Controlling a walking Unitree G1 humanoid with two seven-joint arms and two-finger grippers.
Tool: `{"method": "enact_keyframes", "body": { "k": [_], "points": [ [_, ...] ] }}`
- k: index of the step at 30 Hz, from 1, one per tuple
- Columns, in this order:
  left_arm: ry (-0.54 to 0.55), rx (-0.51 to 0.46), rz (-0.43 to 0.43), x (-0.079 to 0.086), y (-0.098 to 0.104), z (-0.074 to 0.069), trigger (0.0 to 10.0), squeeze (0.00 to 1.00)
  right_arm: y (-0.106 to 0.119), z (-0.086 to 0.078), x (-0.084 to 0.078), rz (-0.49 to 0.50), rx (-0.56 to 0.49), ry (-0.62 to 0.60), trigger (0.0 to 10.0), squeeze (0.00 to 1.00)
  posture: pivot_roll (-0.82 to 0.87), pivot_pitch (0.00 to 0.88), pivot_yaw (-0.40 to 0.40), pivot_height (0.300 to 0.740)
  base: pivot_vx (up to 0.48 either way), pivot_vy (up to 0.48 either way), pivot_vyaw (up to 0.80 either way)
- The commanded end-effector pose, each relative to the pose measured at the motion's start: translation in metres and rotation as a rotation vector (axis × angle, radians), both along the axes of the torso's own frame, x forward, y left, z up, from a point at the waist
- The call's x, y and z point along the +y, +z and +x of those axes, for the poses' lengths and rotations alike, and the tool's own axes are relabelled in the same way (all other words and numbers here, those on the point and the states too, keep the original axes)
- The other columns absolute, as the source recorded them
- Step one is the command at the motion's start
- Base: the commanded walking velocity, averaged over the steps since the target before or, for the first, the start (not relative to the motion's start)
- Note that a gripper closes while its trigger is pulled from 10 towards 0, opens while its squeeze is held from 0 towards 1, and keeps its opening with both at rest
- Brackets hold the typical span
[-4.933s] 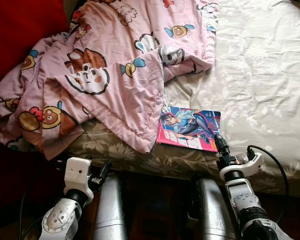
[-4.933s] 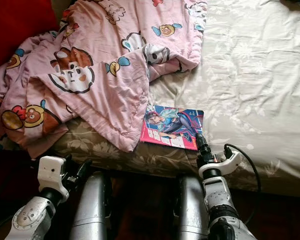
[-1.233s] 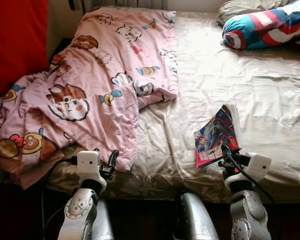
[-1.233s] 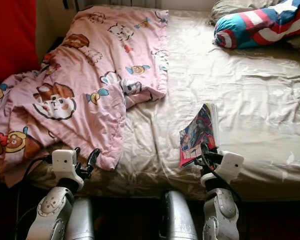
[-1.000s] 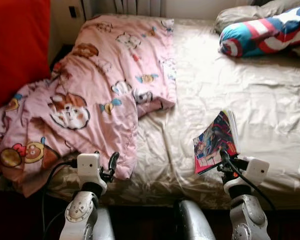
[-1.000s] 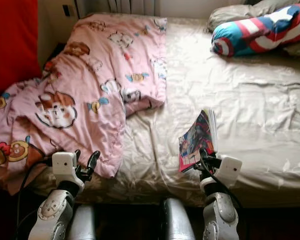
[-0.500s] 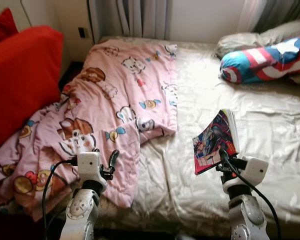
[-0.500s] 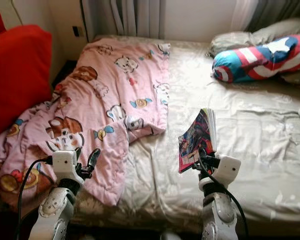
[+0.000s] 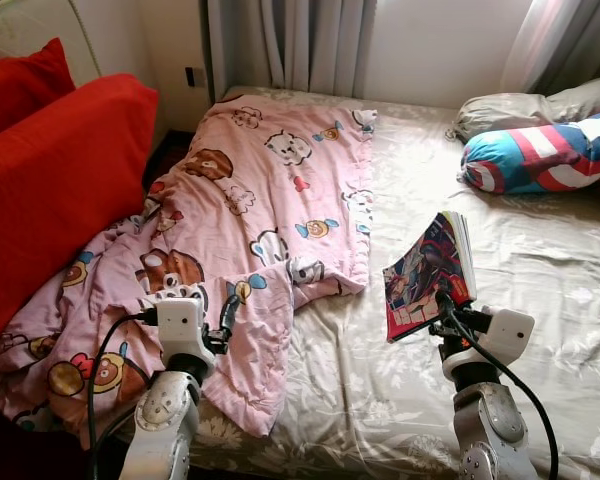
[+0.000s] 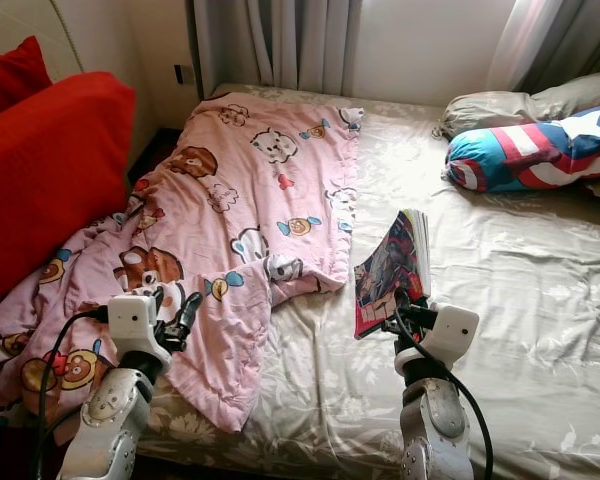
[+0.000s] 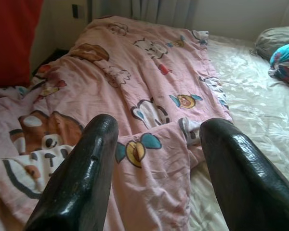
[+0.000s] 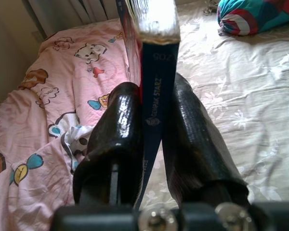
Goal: Clean up the room
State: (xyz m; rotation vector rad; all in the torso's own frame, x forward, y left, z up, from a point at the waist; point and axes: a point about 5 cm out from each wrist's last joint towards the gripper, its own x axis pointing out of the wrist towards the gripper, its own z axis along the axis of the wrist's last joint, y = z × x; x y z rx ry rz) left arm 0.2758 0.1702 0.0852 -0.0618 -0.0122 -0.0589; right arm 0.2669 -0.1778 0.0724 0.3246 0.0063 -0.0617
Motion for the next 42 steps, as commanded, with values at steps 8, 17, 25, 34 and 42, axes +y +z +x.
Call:
{"method": "enact_keyframes", "body": {
  "k": [8,17,25,34,42],
  "points": [
    [-0.021,0.005,-0.001,-0.0097,-0.0042,0.0004,10.0,0.0,0.0046,0.0026,0.0004,0.015,-0.012,-0.018,10.0,0.0,0.05,0.107,-0.099,0.74,0.0,0.0,-0.45],
    [-0.028,-0.001,0.01,-0.0095,-0.004,0.001,10.0,0.0,0.0069,0.0041,0.0035,0.01,-0.033,-0.022,10.0,0.0,0.05,0.115,-0.095,0.74,0.0,0.0,-0.38],
    [-0.026,-0.007,0.016,-0.0086,-0.0029,0.0009,10.0,0.0,0.0053,0.0059,0.0025,0.015,-0.015,-0.031,10.0,0.0,0.05,0.123,-0.094,0.74,0.0,0.0,-0.16],
    [-0.024,-0.003,0.015,-0.0089,-0.004,0.0002,10.0,0.0,0.0075,0.0074,0.0006,-0.001,-0.03,-0.043,10.0,0.0,0.05,0.127,-0.094,0.74,0.0,0.0,-0.42],
    [-0.021,-0.007,0.019,-0.0086,-0.0033,0.0004,10.0,0.0,0.0082,0.0083,-0.0002,-0.001,-0.034,-0.048,10.0,0.0,0.06,0.129,-0.095,0.74,0.0,-0.078,0.0]
  ]
}}
